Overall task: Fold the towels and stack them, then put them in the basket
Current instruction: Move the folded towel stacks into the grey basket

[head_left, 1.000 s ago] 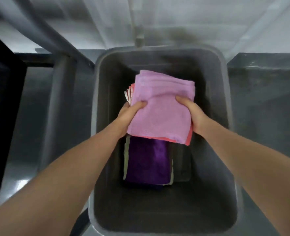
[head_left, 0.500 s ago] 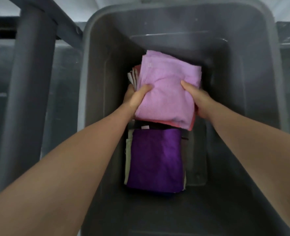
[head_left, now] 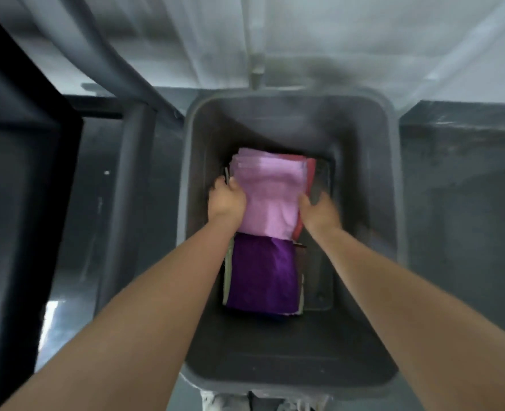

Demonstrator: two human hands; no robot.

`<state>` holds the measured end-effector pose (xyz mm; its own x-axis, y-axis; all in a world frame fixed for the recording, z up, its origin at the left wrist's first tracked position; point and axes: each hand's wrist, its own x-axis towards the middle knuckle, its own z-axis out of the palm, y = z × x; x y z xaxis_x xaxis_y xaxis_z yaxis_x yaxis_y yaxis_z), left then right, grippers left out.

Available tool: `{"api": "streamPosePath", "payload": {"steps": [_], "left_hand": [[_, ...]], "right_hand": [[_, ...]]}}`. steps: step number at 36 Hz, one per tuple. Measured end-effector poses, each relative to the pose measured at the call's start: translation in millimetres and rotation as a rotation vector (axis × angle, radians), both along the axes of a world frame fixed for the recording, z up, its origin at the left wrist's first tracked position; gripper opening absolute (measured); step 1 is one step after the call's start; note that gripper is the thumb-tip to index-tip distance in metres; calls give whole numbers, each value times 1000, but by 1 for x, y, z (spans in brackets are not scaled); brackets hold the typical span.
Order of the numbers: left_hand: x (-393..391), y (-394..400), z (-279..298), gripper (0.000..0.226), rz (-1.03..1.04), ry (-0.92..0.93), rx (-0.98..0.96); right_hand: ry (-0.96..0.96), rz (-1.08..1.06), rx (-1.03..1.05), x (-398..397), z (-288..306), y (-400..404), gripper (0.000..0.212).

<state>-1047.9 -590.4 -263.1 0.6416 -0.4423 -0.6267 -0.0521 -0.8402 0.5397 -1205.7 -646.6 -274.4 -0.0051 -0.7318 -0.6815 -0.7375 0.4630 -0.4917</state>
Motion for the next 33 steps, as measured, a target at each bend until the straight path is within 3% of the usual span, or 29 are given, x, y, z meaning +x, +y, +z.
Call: {"api": "streamPosePath", "payload": {"steps": [4,6,9,13,19,27,33], "left_hand": [[-10,5,83,45,15,52,-45],[-14,6,125,43,4,89,-103],[-10,6,187,53,67,155,-202],[1,13,297,38,48,102,-338],[44,57,420,40,48,6,-406],[140,162,477,36,204,-162,-279],[228,238,481,31,275,-215,-123]], "right_hand": [[-100,29,94,-11,76,37,25],[-150,-16,166,-12,109,47,35],[-287,-170,277,-4,181,51,26],[-349,-211,251,8,279,59,14],[-417,-166,225,42,399,83,11],[-532,-130,293,118,471,133,12],[-587,-98,353,186,472,183,14]]}}
